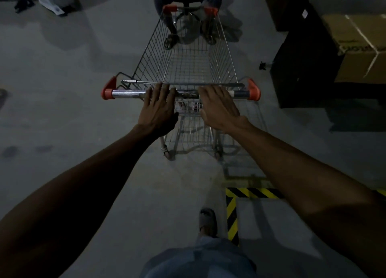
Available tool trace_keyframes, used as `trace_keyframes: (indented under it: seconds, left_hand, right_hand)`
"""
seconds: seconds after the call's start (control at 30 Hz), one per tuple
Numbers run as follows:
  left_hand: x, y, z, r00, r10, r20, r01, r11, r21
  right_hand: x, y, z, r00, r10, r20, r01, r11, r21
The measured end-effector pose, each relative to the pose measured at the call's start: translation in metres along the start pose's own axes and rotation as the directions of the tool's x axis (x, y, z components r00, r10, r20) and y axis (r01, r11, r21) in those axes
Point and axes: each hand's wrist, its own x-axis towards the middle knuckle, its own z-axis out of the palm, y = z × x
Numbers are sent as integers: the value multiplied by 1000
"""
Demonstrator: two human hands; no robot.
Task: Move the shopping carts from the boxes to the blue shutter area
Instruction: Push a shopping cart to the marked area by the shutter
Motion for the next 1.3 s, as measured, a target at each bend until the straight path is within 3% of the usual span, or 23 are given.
trace_keyframes:
  seconds: [0.23,0.43,0.6,0.73,0.8,0.83,1.0,1.03,1.1,1.13,1.2,1.23,1.3]
  left_hand:
    - [22,-33,6,999,37,-4,-37,998,-58]
    - [35,-56,-8,976,173,131,-165,984,-70]
    - [2,-72,-10,921,382,78,-381,924,-31]
    - [-28,-91,-15,880,471,57,-471,882,-19]
    - [-49,-100,-20,826,564,26,-563,826,-20]
    - [-51,-106,-17,831,555,39,-555,832,-14]
    - [-101,-114,-22,679,734,-5,-734,679,-9]
    - [-103,-112,-21,676,737,3,-737,676,-18]
    - [-140,-117,-24,583,812,-22,-812,581,-49]
    - [-142,-115,-24,577,816,-33,-816,575,-63]
    - [-184,-120,-31,446,893,-57,-894,442,-79]
    - [-185,-119,-30,434,899,-59,-899,429,-83]
    - [-229,-125,-39,282,957,-67,-956,275,-104]
  right_hand:
    - [29,-4,-7,974,150,173,-157,987,29]
    - [13,-24,-2,940,321,119,-321,947,-20]
    - [-19,-86,-3,858,509,69,-507,861,-49]
    - [-43,-135,-4,795,598,104,-596,801,-47]
    - [-67,-177,-7,738,674,41,-671,739,-65]
    - [-64,-183,-5,733,680,38,-676,733,-72]
    - [-119,-279,-11,573,817,-67,-819,571,-45]
    - [-122,-280,-11,563,823,-77,-827,560,-58]
    - [-151,-337,-5,435,891,-132,-900,429,-71]
    - [-154,-337,-5,414,899,-147,-910,406,-80]
    - [-187,-401,-1,295,929,-224,-955,286,-75]
    - [-191,-405,-1,288,924,-250,-958,282,-62]
    - [-219,-474,-4,159,950,-269,-987,145,-69]
